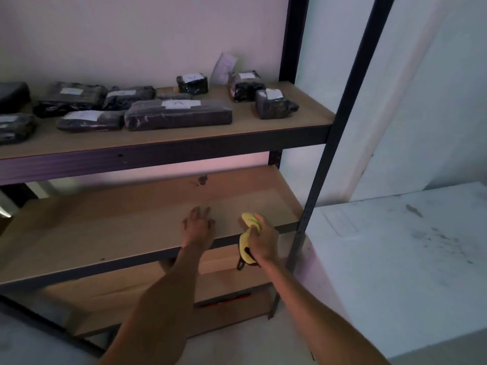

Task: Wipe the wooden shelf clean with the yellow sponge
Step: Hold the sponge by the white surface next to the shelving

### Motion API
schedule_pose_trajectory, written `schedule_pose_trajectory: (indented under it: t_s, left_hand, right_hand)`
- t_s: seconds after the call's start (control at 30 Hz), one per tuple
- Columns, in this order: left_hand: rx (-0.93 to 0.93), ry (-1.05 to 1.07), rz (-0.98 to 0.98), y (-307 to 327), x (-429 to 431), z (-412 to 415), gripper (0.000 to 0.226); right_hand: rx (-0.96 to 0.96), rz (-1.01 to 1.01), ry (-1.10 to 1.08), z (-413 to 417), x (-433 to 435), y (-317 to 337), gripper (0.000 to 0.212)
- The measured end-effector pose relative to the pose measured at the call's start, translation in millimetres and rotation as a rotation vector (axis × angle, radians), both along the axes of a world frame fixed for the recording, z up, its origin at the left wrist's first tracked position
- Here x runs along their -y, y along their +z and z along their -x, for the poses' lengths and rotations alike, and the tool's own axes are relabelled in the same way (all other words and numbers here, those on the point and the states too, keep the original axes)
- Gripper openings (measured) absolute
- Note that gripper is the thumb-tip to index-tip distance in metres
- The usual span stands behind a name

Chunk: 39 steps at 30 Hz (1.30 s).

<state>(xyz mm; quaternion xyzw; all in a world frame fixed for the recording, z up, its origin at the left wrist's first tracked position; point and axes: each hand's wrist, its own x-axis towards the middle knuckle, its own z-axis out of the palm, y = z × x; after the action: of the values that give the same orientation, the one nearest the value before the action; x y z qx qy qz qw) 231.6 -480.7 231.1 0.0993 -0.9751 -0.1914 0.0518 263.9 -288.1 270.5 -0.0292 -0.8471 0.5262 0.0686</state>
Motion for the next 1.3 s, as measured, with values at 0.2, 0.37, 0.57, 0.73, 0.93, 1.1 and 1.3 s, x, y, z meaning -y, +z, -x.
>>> schedule_pose_trajectory:
  t_s: [0.2, 0.37, 0.57, 0.73, 0.93, 1.1, 1.3]
  left_hand:
    - [-0.061, -0.195, -0.006, 53.4, -90.1, -13.8, 0.053]
    - [-0.183, -0.265, 0.0, 92.5, -171.2, -21.5, 0.053]
    - [-0.309, -0.272, -0.011, 108.6, -300.0, -27.9, 0.055]
    - [-0.224, -0.247, 0.035, 96.9, -396.2, -10.0, 0.059]
    - [-0.094, -0.182, 0.052, 69.5, -452.7, 36.7, 0.055]
    - [-0.013, -0.153, 0.065, 25.5, -467.3, 94.4, 0.052]
    - [0.129, -0.107, 0.058, -44.5, -469.9, 160.8, 0.053]
  right_hand:
    - [-0.039, -0.125, 0.049, -1.8, -56.1, 44.9, 0.035]
    - [-0.173, -0.18, -0.011, 4.8, -123.5, 76.9, 0.033]
    - [-0.233, -0.205, -0.038, 23.8, -227.2, 101.2, 0.031]
    - [-0.173, -0.284, -0.007, 47.6, -327.3, 90.1, 0.036]
    - [-0.093, -0.348, 0.046, 101.9, -409.1, 54.6, 0.036]
    - [-0.019, -0.366, 0.067, 173.2, -439.9, 9.2, 0.04]
    - [0.046, -0.391, 0.093, 255.9, -444.8, -58.4, 0.039]
